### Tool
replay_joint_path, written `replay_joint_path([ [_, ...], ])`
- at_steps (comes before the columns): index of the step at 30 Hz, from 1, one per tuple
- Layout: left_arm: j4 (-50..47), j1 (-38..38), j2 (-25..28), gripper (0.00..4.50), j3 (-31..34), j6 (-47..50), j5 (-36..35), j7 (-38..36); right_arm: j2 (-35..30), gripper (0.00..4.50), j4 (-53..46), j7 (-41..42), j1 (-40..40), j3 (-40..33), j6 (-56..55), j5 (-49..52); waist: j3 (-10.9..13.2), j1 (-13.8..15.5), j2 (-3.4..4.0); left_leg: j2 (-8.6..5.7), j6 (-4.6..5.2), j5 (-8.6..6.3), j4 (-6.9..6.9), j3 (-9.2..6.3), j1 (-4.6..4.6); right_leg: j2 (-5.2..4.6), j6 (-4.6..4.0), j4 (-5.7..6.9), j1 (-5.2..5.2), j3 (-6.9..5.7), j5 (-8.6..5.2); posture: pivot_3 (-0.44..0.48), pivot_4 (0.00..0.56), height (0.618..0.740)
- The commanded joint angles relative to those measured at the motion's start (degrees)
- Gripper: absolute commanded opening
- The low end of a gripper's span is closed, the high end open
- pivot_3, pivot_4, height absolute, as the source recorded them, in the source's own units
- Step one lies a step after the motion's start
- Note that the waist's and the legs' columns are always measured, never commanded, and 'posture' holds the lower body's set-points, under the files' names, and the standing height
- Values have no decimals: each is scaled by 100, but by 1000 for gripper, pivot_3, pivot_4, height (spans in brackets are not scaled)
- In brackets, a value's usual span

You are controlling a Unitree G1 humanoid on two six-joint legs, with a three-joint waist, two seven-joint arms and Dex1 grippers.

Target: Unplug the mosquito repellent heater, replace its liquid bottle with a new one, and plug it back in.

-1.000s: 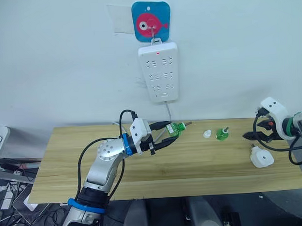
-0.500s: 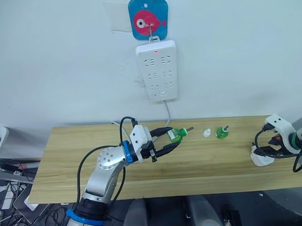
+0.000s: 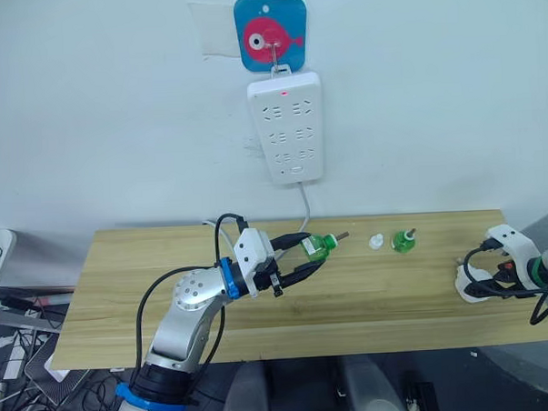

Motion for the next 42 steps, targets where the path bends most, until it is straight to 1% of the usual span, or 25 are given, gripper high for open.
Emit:
replay_joint_path([
  [1, -301, 8, 8, 2237, 10, -39, -102, -9, 89, 4470, 73, -57, 97, -235, -165, -115, 0, 5, -1, 0, 0, 0, -1, -1, 0, 0, 0, 0, 0, -1, 0, -57, 295, 740],
  [5, -302, -26, 33, 2237, 32, -12, -105, -20, 224, 4470, 205, -71, 116, -235, -330, -226, 1, 7, -1, 0, 0, 0, 0, 0, 0, -2, 0, -1, 0, 1, 0, -50, 297, 740],
  [12, -388, 4, 94, 2237, 52, 55, -128, -5, 439, 4470, 713, -89, 79, -212, -854, -535, 6, 15, -1, 0, 0, 0, -1, -4, 0, -2, 0, -1, 2, -1, 0, -38, 301, 740],
  [15, -416, 20, 113, 2237, 61, 81, -134, 0, 484, 3922, 743, -92, 74, -278, -929, -590, 8, 15, -1, 1, 0, 0, 0, -2, 0, -2, 0, -1, 2, 0, 0, -38, 302, 740],
  [17, -419, 20, 120, 2237, 68, 95, -137, 4, 521, 3195, 721, -64, 71, -317, -948, -583, 12, 13, -9, 1, 0, 0, 0, -4, 0, -2, 0, -1, 2, -1, 0, -42, 303, 740],
  [18, -415, 12, 116, 2237, 65, 100, -137, 10, 539, 2982, 690, -40, 84, -341, -954, -589, 23, 11, -24, 0, 0, 0, 0, -4, 7, 0, 0, -2, 10, -1, 0, -43, 302, 740],
  [21, -401, -11, 95, 2237, 47, 103, -128, 20, 547, 2975, 611, 43, 126, -366, -968, -632, 36, 12, -15, 0, 0, -1, -10, -12, 46, 1, 1, -13, 54, -7, -1, -48, 301, 740],
  [26, -369, -24, 89, 2237, 34, 76, -130, -19, 337, 2975, 480, 336, 82, -447, -997, -669, 40, 11, -9, 0, 0, 0, -10, -11, 46, 0, 1, -13, 54, -5, -1, -60, 297, 740],
  [28, -361, -29, 114, 2237, 44, 54, -155, -81, 128, 2975, 345, 873, -139, -493, -726, -460, 52, 7, 9, 0, 0, 0, -10, -10, 46, -1, 1, -13, 53, -5, -1, -69, 295, 740],
  [31, -396, -27, 173, 2237, 60, 22, -213, -219, -450, 2975, -205, 2379, -316, -449, 77, 269, 81, -8, 50, -4, 0, 0, -8, -3, 48, -3, 1, -12, 53, 2, -1, -74, 294, 740],
  [33, -427, -24, 202, 2237, 64, -8, -253, -334, -824, 2975, -652, 3306, -359, -458, 775, 957, 86, -9, 57, -5, 0, 0, -10, -6, 48, -2, 2, -12, 53, -2, -1, -89, 289, 740],
  [34, -474, -13, 235, 2237, 35, -11, -285, -428, -927, 2975, -899, 3641, -429, -557, 1393, 1485, 87, -11, 55, -2, 0, -1, -12, -12, 47, 4, 2, -15, 53, -8, -1, -89, 289, 740],
  [35, -506, -8, 264, 2237, 13, -20, -313, -504, -927, 2975, -1054, 3776, -540, -682, 1985, 1916, 88, -15, 53, 3, 0, -1, -14, -19, 47, 7, 1, -15, 53, -12, -1, -93, 287, 740],
  [36, -546, -9, 293, 2237, -2, -26, -338, -565, -802, 2975, -1165, 3723, -738, -835, 2783, 2321, 90, -29, 48, 5, 0, -1, -14, -23, 48, 10, 1, -16, 54, -14, -1, -92, 286, 740],
  [38, -633, -39, 343, 2237, -10, 16, -400, -660, -514, 2975, -1737, 3461, -785, -1142, 3666, 2928, 94, -37, 43, 6, 0, 0, -13, -26, 48, 12, 0, -13, 55, -12, -1, -88, 285, 740],
  [40, -715, -103, 365, 2237, -22, 50, -444, -735, -132, 2975, -1989, 2851, -793, -1372, 3949, 3669, 99, -20, 33, 4, 0, 0, -12, -32, 44, 12, 0, -13, 56, -14, -1, -82, 284, 740],
  [42, -767, -155, 361, 2237, -54, 64, -451, -780, 192, 2975, -1905, 2080, -843, -1495, 3988, 4438, 104, -12, 25, 3, 0, 0, -10, -36, 40, 12, 1, -14, 56, -17, -1, -80, 284, 740],
])
